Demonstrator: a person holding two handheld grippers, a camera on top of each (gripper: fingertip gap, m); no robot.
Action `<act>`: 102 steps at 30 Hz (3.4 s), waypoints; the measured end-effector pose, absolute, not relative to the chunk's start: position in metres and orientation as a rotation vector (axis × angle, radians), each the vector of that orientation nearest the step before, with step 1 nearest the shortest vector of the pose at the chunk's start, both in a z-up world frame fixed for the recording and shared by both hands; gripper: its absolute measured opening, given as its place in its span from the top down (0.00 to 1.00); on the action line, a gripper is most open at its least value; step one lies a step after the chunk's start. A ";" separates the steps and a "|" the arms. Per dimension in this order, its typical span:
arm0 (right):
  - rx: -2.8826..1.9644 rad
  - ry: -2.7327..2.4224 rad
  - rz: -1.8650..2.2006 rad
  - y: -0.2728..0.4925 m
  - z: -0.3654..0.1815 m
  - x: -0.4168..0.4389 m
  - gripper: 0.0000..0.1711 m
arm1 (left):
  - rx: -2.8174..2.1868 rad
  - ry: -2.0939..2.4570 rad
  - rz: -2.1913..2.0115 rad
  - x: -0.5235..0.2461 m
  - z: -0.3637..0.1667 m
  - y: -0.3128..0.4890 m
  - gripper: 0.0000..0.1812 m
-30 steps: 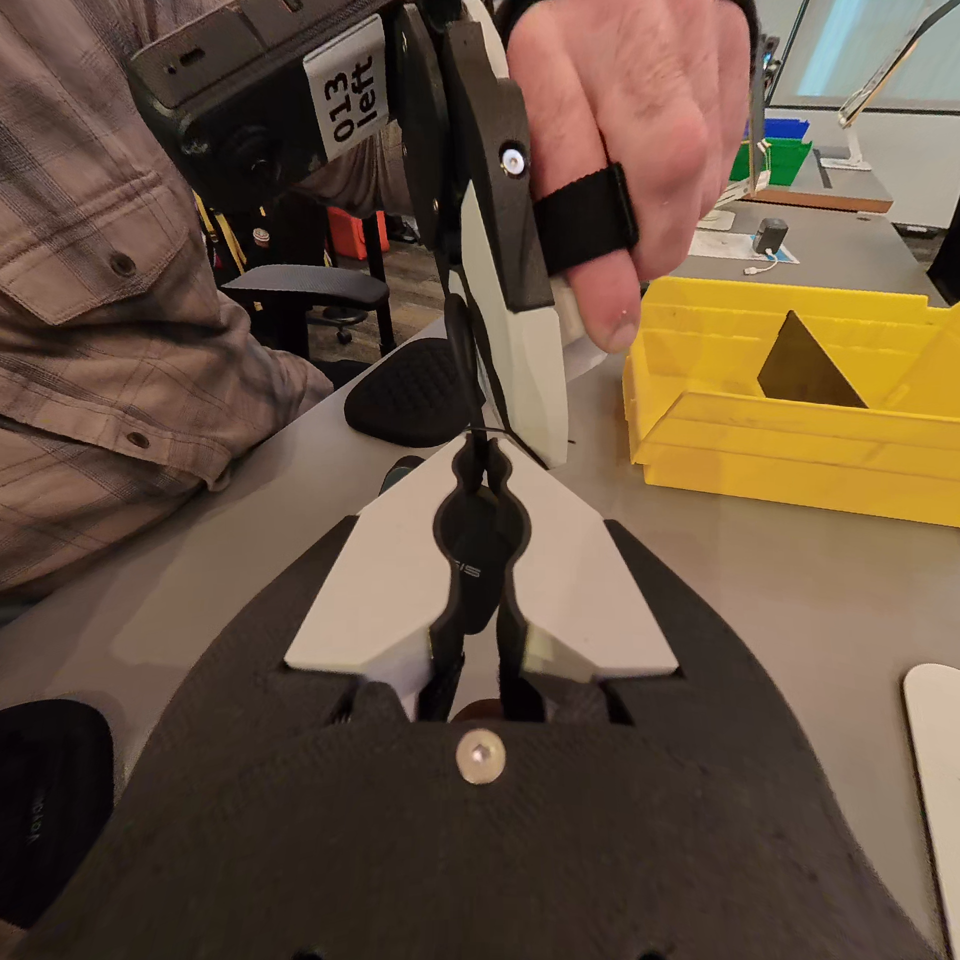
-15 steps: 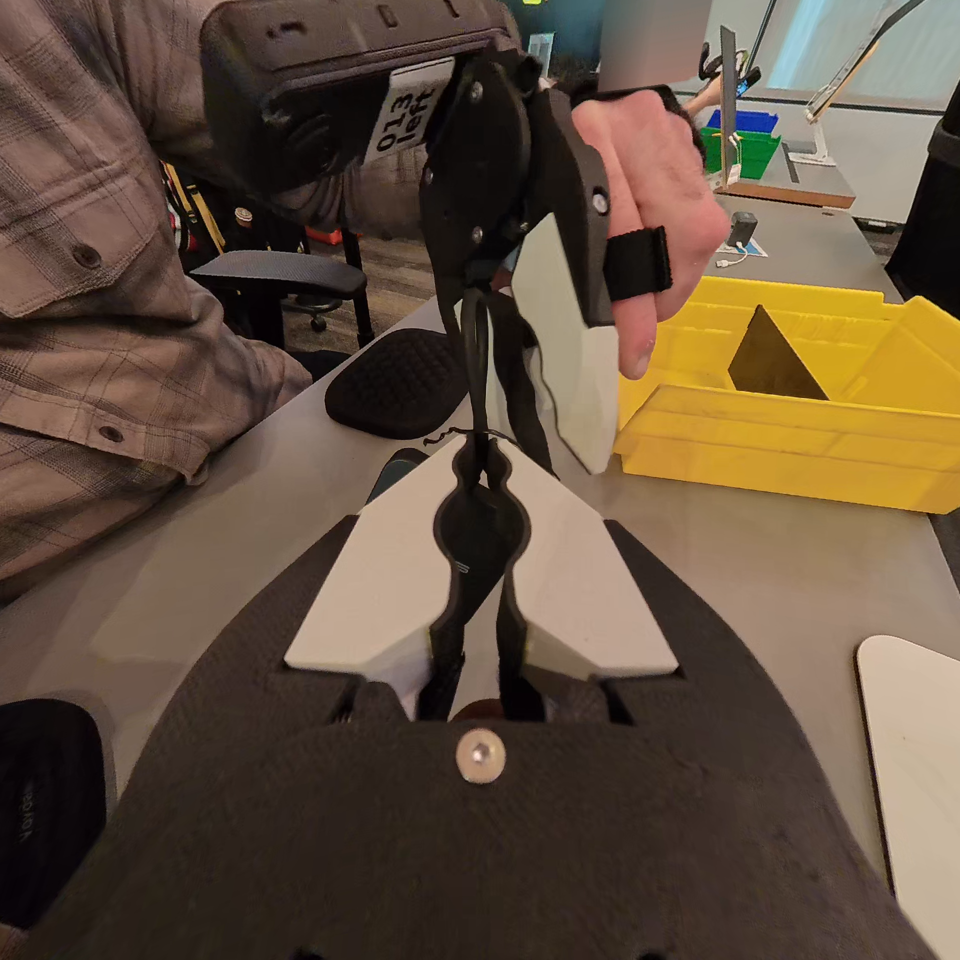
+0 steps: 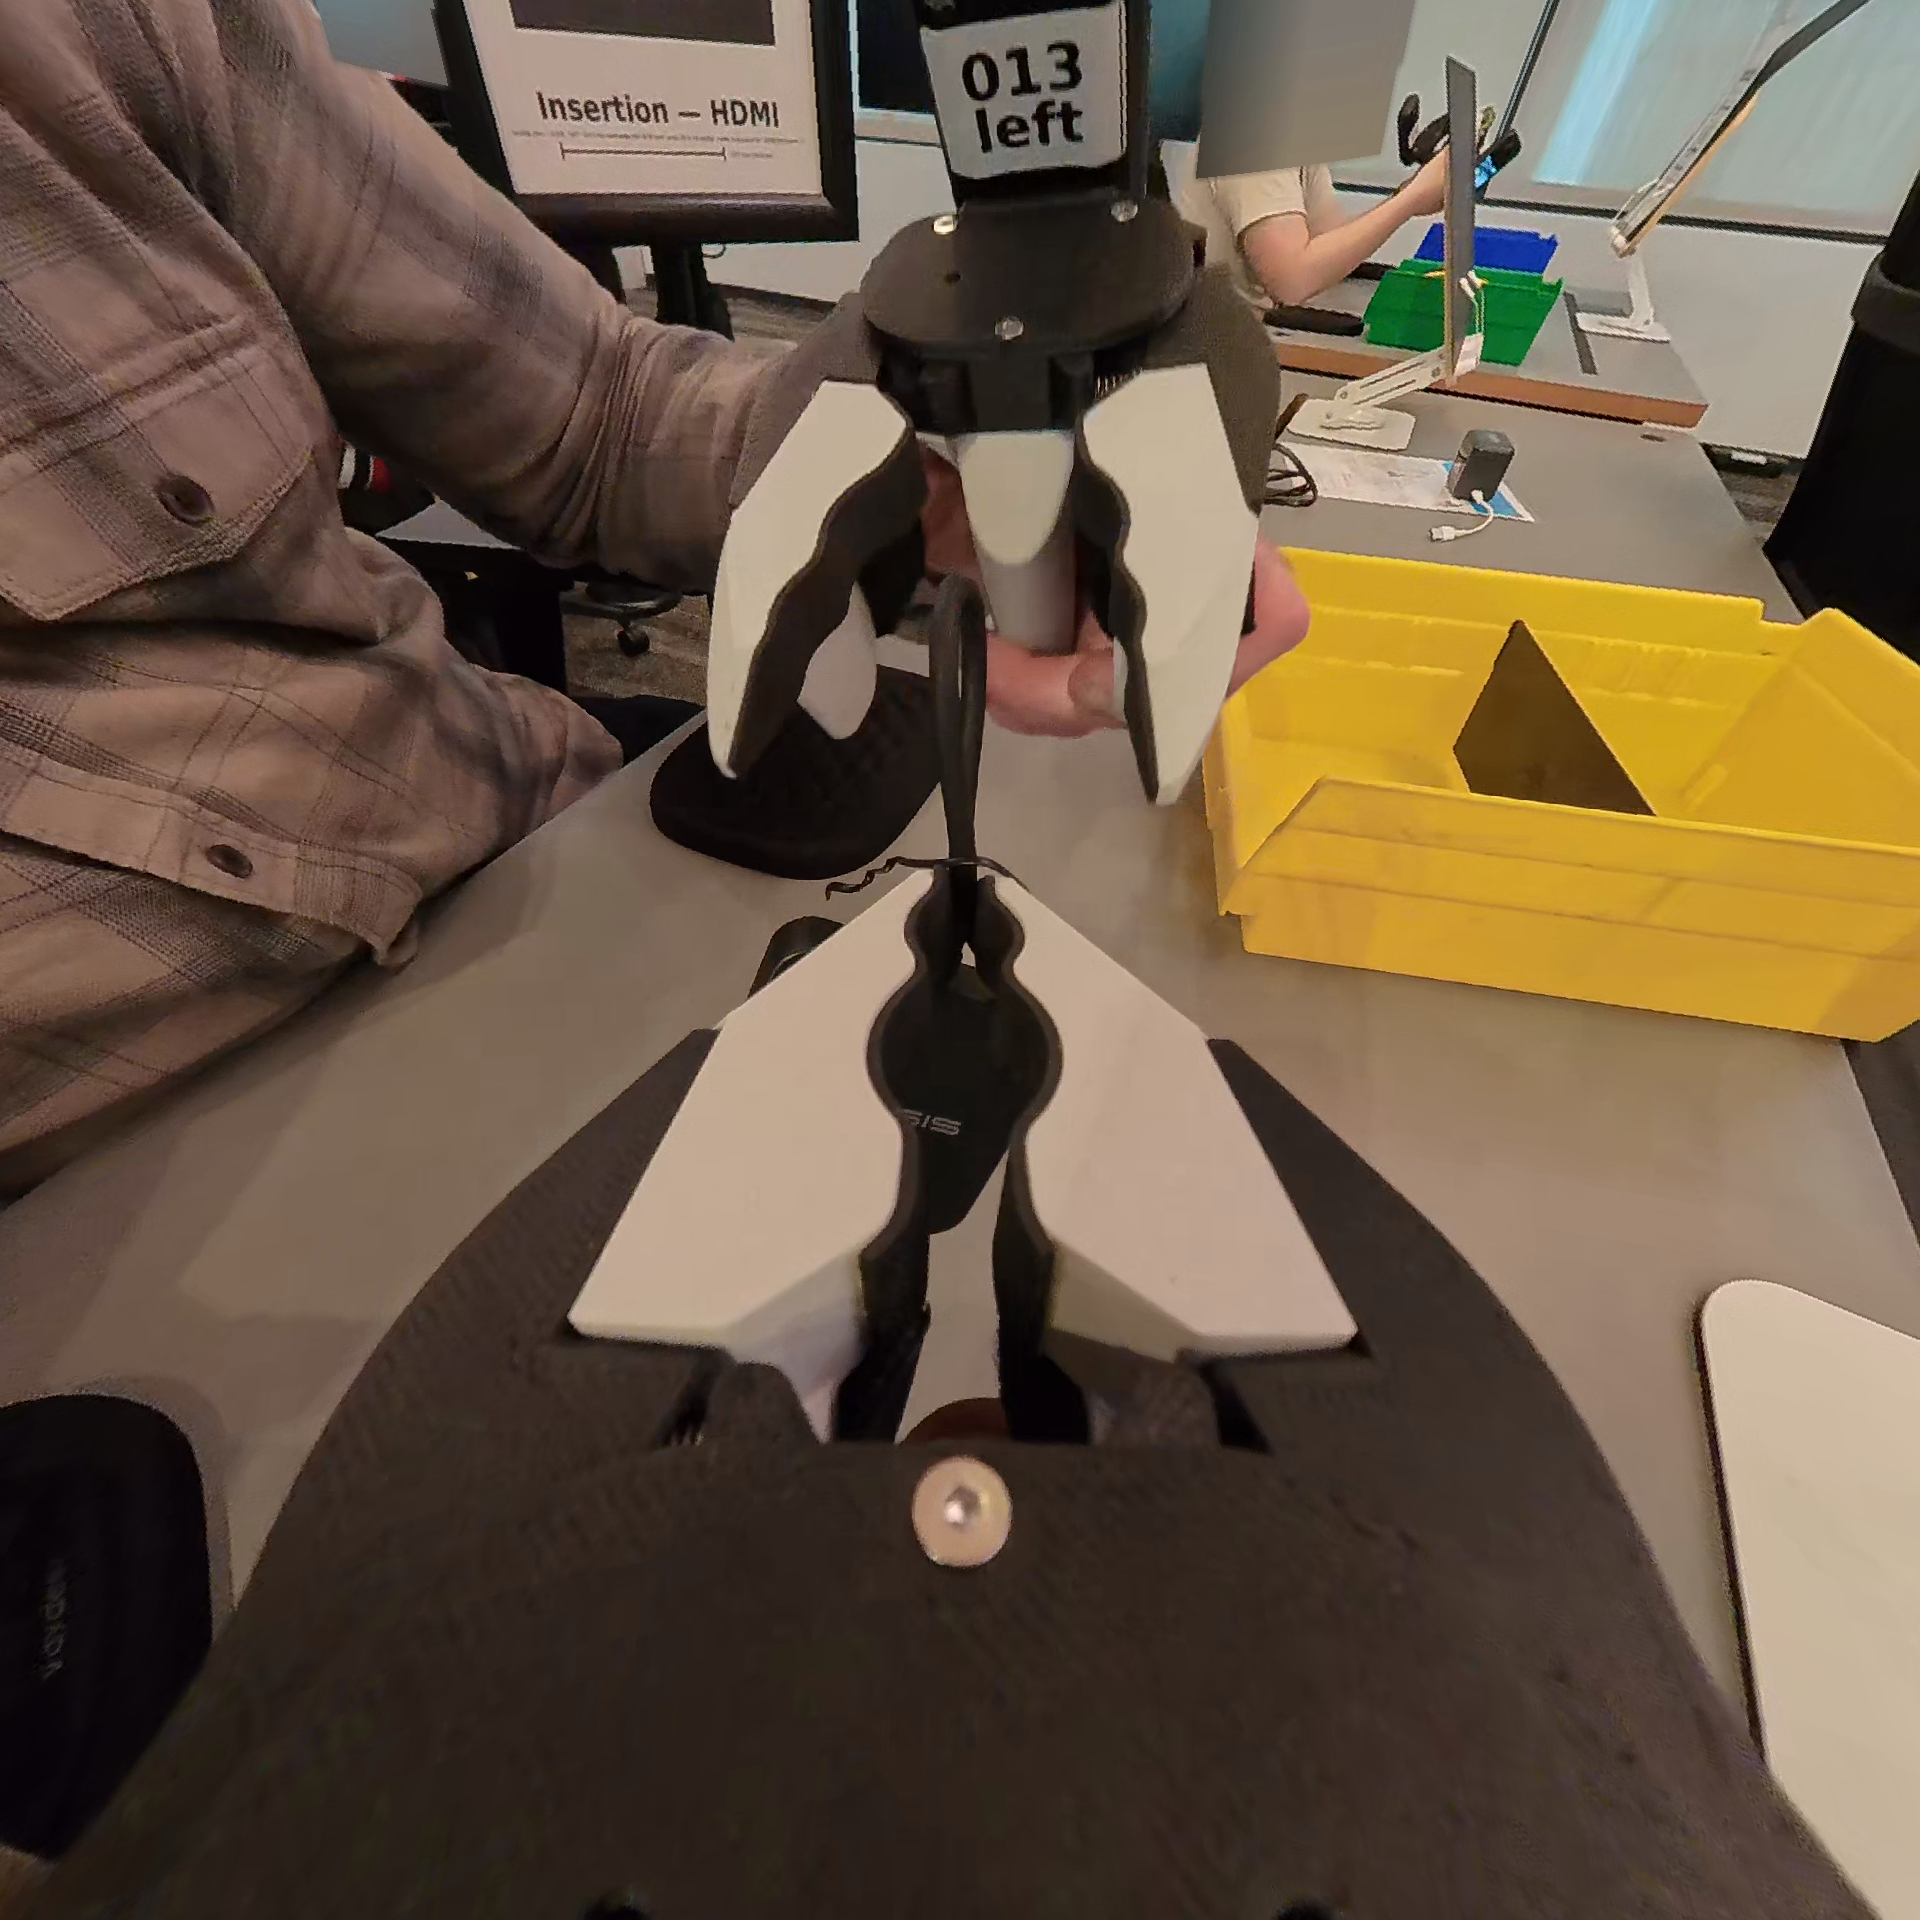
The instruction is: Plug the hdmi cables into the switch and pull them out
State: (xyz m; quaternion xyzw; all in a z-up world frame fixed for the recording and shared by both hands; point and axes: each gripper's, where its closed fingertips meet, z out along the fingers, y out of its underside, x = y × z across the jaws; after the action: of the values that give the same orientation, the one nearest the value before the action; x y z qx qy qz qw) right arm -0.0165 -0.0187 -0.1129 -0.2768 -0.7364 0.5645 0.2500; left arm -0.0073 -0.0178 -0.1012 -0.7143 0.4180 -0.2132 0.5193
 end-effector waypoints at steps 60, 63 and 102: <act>-0.647 -1.813 1.645 -0.013 -0.078 -0.011 1.00 | -1.602 0.540 -0.804 0.002 -0.089 -0.007 0.94; -0.643 -1.823 1.653 -0.015 -0.078 -0.009 1.00 | -1.591 0.551 -0.823 0.004 -0.090 -0.010 0.86; -0.654 -1.804 1.686 -0.013 -0.075 -0.009 1.00 | -1.594 0.684 -0.622 0.001 -0.086 -0.005 1.00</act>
State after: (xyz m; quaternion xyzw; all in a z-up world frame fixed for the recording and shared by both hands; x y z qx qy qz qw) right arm -0.0093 -0.0133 -0.0749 -0.2451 -0.6760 0.6317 0.2897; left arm 0.0009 -0.0047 -0.0865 -0.6890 0.2956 -0.2689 0.6047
